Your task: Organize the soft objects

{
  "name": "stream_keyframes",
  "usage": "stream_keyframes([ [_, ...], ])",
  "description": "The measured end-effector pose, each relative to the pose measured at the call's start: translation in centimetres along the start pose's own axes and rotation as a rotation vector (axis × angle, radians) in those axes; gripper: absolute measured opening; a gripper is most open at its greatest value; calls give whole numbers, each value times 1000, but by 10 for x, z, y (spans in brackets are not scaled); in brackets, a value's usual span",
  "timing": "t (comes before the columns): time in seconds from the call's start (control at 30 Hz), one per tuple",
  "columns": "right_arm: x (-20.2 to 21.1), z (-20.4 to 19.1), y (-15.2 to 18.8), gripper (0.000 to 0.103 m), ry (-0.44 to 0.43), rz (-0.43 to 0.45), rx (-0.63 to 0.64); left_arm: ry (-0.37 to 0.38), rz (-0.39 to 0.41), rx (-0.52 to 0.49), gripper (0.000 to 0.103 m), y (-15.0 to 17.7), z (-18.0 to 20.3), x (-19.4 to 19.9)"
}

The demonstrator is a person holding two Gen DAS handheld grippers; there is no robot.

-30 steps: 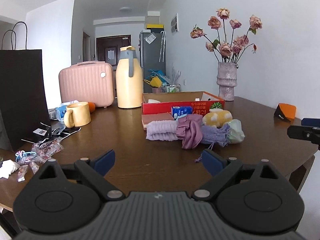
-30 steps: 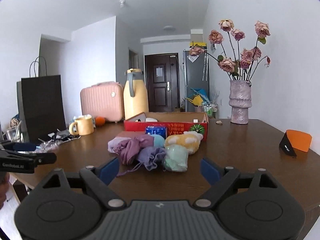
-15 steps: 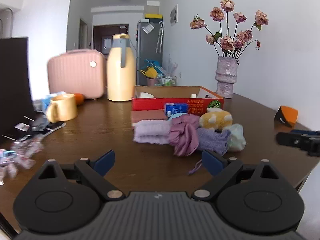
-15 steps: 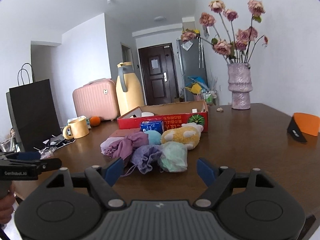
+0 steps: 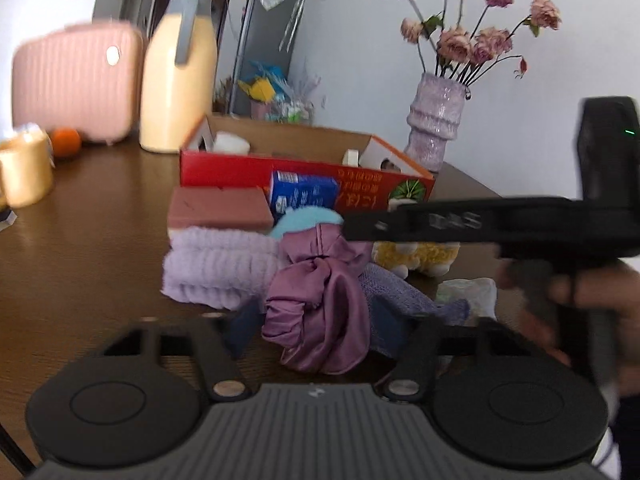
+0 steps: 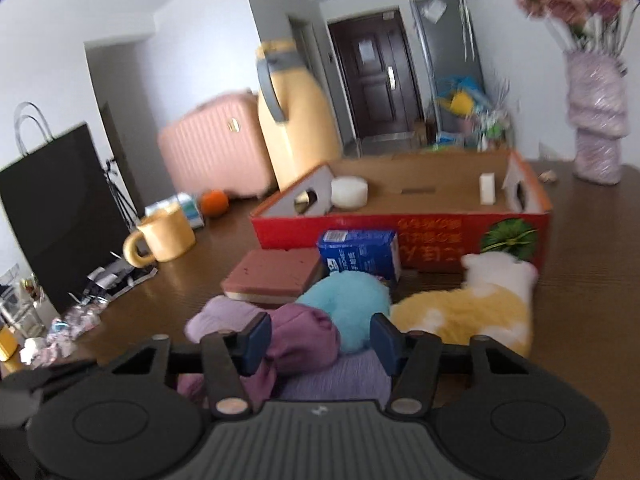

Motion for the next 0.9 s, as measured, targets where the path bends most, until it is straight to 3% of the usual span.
stream_keyframes([
  [0.03,-14,4,-3,53,0,-20,-8,15,-15,10,32,1,-2,-6],
  [0.1,-32,10,-4,53,-18,-40,-38,46,-19,22,28,1,-7,-9],
  [0.13,-39,12,-4,46,-40,-49,-64,58,-16,21,27,1,-8,-7],
  [0.17,-45,14,-2,29,-69,-59,-93,65,-11,20,26,0,-10,-5],
  [0.23,-48,14,-1,18,-122,-64,-143,87,-18,29,26,-1,-15,3],
  [0.3,-37,7,-2,8,-100,-44,-118,145,-16,43,25,-2,-21,18],
  [0.4,6,-18,6,8,-67,27,-53,212,6,2,27,9,-25,42],
  [0.57,53,-63,63,6,-8,49,15,77,-82,-21,35,46,-42,50],
  [0.7,63,-86,107,6,-56,-14,-34,30,-82,30,45,54,-56,70],
  [0.8,79,-102,116,10,-88,-8,3,9,-51,62,51,53,-63,87],
  [0.9,98,-101,104,17,-71,74,23,42,-27,99,61,46,-58,96],
])
Point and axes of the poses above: each gripper's, at about its wrist camera, not at the fingertips, and x roughly against the way its jaws point, z to its right, y to its underside, the point moved 7 cm from there along -x, roughly the way its jaws point, and after that the axes turned 9 degrees about -y, right-handed, at the moved point
